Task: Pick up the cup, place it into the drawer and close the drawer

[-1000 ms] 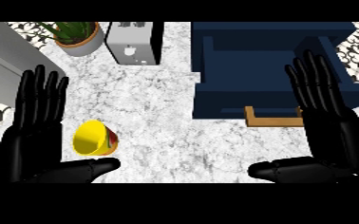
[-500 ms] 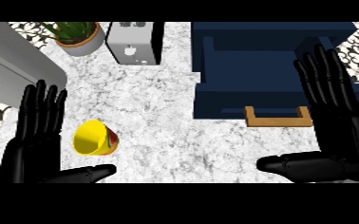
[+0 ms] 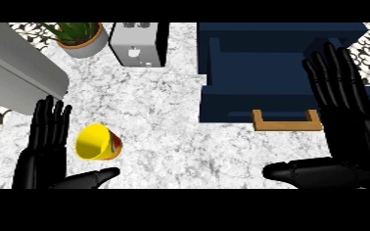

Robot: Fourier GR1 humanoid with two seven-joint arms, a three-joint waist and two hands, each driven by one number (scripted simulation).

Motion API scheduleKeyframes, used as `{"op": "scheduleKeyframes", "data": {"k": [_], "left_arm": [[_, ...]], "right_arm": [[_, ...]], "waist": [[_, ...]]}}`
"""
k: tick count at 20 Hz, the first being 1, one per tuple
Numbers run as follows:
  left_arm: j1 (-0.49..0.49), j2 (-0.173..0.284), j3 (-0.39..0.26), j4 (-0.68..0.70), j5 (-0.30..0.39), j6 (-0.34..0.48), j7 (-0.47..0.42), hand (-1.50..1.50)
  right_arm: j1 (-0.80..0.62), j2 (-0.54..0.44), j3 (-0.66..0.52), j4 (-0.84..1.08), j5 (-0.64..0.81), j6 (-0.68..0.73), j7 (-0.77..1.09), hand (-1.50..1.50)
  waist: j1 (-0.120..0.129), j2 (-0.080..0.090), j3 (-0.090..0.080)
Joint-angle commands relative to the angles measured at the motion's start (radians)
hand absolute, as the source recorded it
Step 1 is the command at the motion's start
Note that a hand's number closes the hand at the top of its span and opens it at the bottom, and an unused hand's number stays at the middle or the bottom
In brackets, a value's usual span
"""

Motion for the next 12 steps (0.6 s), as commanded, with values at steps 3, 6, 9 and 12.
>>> {"op": "scheduleKeyframes", "data": {"k": [3,6,9,12], "left_arm": [[0.019,0.008,0.072,0.119,0.034,-0.031,-0.099,-1.50],[0.044,0.062,0.140,0.132,0.095,-0.094,-0.109,-1.50],[-0.001,0.014,0.114,0.261,0.041,-0.067,-0.191,-1.50],[-0.016,0.014,0.107,0.305,0.049,-0.098,-0.199,-1.50]], "right_arm": [[0.002,-0.034,-0.064,0.013,-0.057,0.034,0.008,-1.50],[0.085,-0.021,-0.056,0.036,-0.066,0.078,-0.113,-1.50],[-0.030,-0.015,-0.050,0.059,-0.048,0.025,-0.013,-1.50],[0.006,-0.025,-0.050,-0.011,-0.045,0.024,0.026,-1.50]], "waist": [[0.000,0.000,0.000],[0.000,0.000,0.000],[0.001,0.000,0.000],[-0.001,0.000,0.000]]}}
